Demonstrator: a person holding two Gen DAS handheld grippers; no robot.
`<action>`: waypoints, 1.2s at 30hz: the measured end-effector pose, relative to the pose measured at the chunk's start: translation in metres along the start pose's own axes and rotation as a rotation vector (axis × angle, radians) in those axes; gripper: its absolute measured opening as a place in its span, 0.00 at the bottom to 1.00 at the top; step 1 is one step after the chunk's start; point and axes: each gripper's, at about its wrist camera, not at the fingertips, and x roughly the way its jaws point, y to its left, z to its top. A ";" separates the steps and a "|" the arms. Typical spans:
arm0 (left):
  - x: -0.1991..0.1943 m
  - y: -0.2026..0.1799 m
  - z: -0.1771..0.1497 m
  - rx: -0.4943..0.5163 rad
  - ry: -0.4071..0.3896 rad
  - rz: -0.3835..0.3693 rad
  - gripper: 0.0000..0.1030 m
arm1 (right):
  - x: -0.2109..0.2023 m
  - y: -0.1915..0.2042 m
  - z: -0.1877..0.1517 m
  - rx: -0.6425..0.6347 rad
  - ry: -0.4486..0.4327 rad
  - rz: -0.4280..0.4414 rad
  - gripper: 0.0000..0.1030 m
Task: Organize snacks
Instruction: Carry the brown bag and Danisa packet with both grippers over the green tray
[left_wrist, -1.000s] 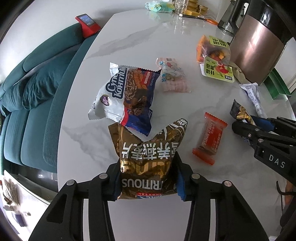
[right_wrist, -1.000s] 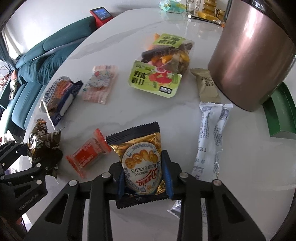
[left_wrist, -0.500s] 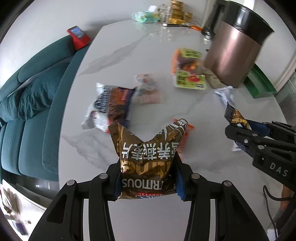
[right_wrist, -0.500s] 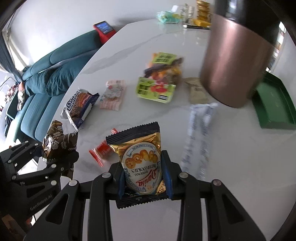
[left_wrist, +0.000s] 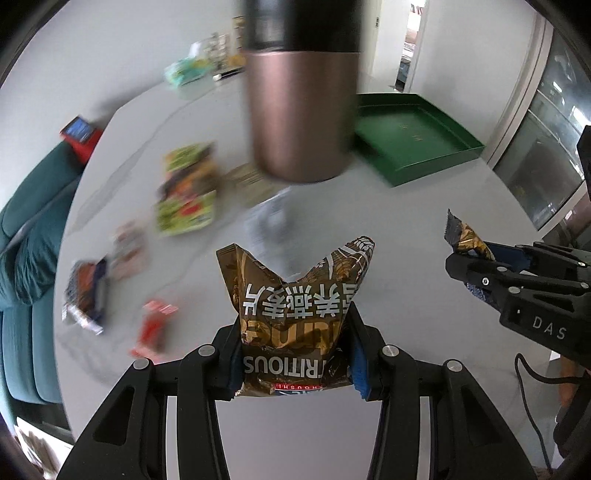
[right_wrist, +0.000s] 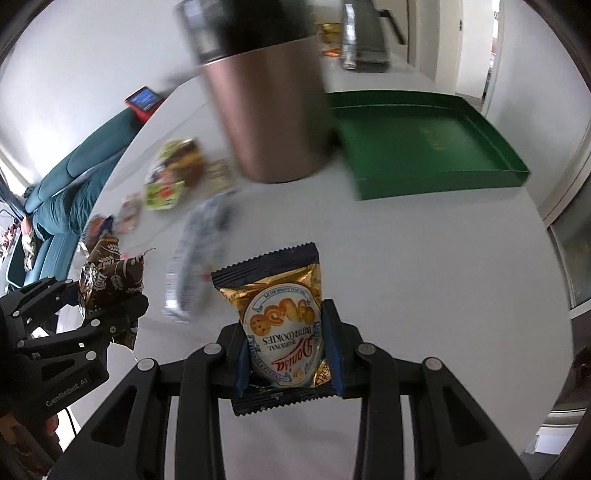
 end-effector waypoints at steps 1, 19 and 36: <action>0.004 -0.017 0.008 -0.006 -0.004 -0.008 0.39 | -0.003 -0.019 0.003 0.005 -0.002 0.003 0.04; 0.113 -0.174 0.198 -0.113 -0.048 0.031 0.39 | 0.012 -0.221 0.139 -0.064 -0.048 -0.016 0.04; 0.215 -0.134 0.246 -0.329 0.091 0.158 0.39 | 0.137 -0.223 0.232 -0.104 0.134 -0.045 0.04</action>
